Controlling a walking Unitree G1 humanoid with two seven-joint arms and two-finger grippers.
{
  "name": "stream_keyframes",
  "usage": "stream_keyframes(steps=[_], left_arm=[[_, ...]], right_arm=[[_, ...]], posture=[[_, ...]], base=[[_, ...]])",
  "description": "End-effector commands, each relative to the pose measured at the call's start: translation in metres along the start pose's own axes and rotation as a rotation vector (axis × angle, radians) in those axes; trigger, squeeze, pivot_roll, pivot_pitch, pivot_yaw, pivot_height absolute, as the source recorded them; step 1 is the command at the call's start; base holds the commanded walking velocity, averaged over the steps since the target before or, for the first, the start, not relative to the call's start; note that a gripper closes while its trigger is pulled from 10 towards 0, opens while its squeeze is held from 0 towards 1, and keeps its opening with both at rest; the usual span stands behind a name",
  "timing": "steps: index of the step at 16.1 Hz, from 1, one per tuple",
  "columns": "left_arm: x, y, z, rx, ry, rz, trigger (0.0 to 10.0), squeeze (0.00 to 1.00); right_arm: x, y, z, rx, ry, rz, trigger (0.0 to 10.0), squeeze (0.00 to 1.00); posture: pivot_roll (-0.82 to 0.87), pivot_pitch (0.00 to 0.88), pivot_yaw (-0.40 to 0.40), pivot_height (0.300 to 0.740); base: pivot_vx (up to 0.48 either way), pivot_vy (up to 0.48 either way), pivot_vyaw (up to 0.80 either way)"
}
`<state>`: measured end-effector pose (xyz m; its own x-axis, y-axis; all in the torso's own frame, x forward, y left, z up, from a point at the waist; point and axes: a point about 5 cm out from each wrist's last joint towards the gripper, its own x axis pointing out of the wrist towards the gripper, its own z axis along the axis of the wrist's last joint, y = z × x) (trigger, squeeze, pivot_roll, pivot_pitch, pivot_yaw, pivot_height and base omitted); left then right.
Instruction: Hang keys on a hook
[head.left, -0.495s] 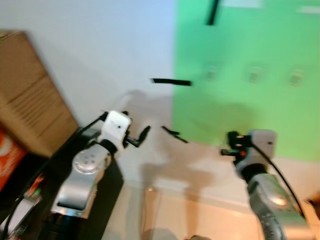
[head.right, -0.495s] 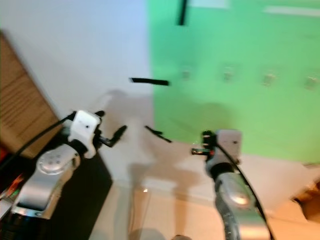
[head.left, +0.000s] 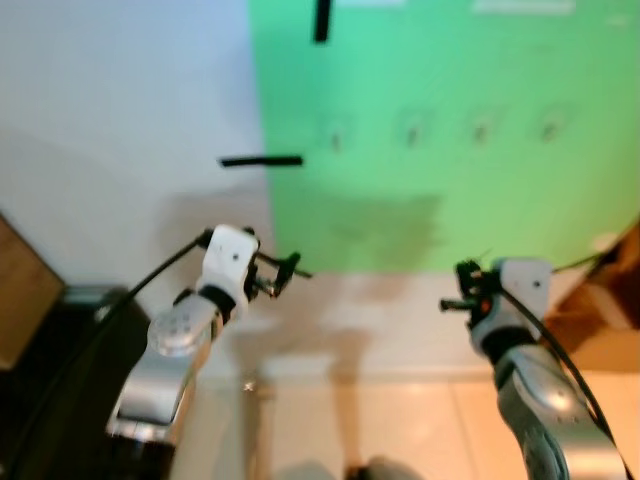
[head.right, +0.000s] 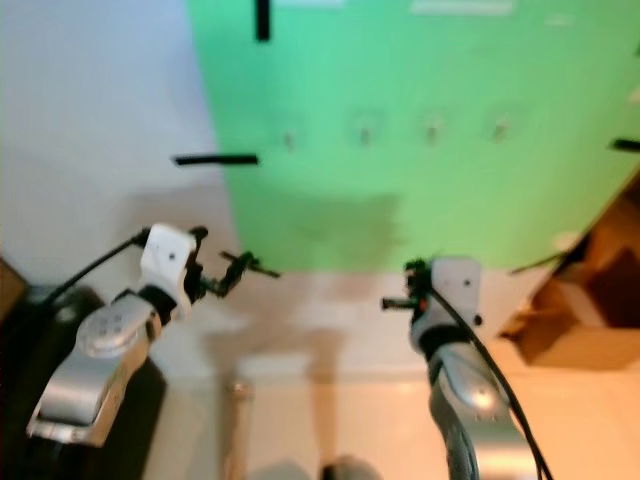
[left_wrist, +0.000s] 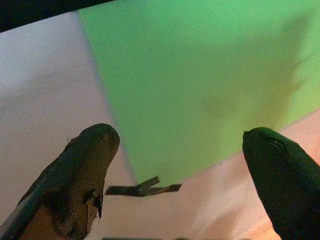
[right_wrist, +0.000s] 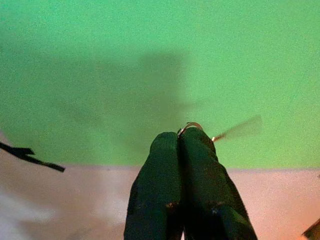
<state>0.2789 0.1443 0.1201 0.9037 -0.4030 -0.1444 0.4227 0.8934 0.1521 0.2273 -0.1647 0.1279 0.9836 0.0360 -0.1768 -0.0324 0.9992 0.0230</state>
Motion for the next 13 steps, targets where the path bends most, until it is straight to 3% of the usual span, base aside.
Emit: stream_keyframes(steps=[1,11,13], left_arm=[[-0.002,-0.001,-0.001,-0.009,0.003,0.013,10.0,0.0],[-0.002,-0.003,-0.001,-0.002,-0.001,0.021,10.0,0.0],[-0.001,-0.001,-0.001,-0.009,0.006,0.024,10.0,0.0]], right_arm=[[0.002,-0.003,0.006,-0.019,-0.026,-0.005,10.0,0.0],[0.004,-0.018,-0.001,-0.019,-0.018,-0.133,10.0,0.0],[0.003,-0.017,-0.003,-0.017,-0.017,-0.144,10.0,0.0]], posture=[[-0.07,0.0,0.014,0.74],[-0.07,0.0,0.022,0.74],[-0.08,0.0,0.035,0.74]], base=[[0.0,-0.394,-0.68],[0.0,-0.397,0.0],[0.0,0.0,0.0]])
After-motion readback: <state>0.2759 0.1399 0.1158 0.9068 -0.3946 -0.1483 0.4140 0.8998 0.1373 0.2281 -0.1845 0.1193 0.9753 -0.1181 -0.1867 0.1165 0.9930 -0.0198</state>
